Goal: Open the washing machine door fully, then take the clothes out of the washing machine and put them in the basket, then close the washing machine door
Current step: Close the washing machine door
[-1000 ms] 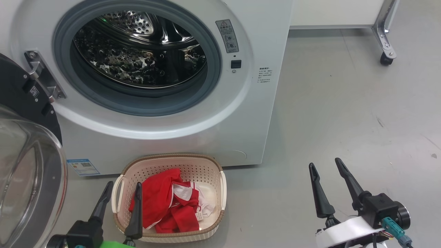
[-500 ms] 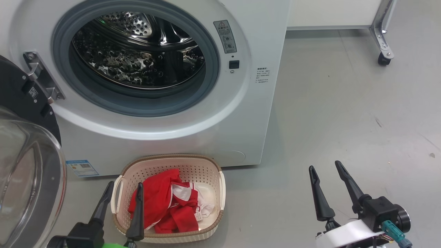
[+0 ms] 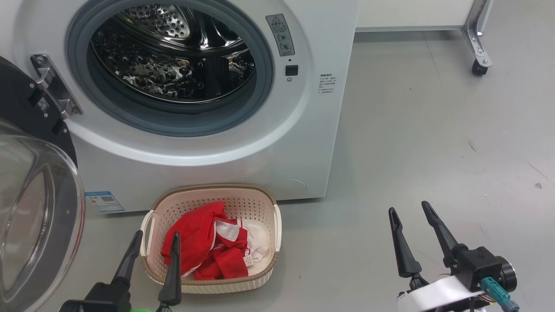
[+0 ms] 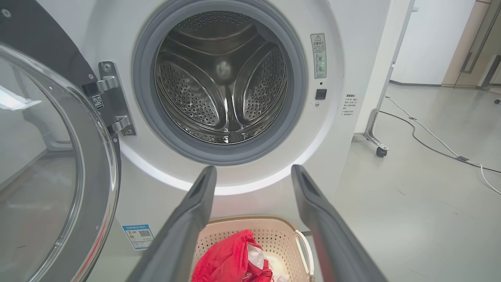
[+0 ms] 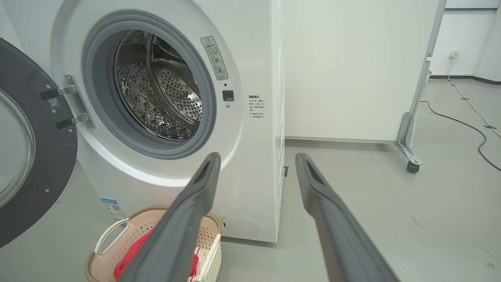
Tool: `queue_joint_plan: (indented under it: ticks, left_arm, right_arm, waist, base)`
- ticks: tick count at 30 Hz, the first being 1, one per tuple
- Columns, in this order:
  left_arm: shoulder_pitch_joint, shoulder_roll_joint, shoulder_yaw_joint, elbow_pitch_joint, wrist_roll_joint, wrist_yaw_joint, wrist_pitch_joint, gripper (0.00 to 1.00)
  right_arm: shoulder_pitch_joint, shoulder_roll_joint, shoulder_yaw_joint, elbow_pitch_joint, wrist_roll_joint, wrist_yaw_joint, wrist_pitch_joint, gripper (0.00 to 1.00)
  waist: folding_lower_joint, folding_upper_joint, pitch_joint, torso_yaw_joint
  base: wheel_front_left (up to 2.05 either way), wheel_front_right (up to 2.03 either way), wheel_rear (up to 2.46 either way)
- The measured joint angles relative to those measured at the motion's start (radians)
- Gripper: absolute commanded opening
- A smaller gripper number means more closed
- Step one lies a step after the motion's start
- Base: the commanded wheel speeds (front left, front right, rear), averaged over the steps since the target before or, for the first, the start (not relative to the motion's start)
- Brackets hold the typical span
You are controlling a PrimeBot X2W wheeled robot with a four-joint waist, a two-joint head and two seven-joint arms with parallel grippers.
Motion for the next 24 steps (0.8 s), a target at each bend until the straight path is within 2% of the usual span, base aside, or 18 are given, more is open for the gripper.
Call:
queue_joint_plan:
  ticks: [12, 24]
  left_arm:
    - [0.006, 0.006, -0.011, -0.027, 0.000, -0.001, 0.017, 1.00]
    - [0.011, 0.010, -0.009, -0.043, 0.000, 0.000, 0.026, 1.00]
  right_arm:
    - [0.001, 0.001, 0.000, -0.002, 0.000, 0.000, 0.000, 1.00]
    - [0.001, 0.002, -0.002, -0.003, 0.000, 0.000, 0.000, 1.00]
  waist:
    - [0.0000, 0.0000, 0.005, -0.006]
    - [0.0000, 0.0000, 0.006, -0.009]
  base:
    - [-0.90, 0.90, 0.00]
    - [-0.50, 0.50, 0.00]
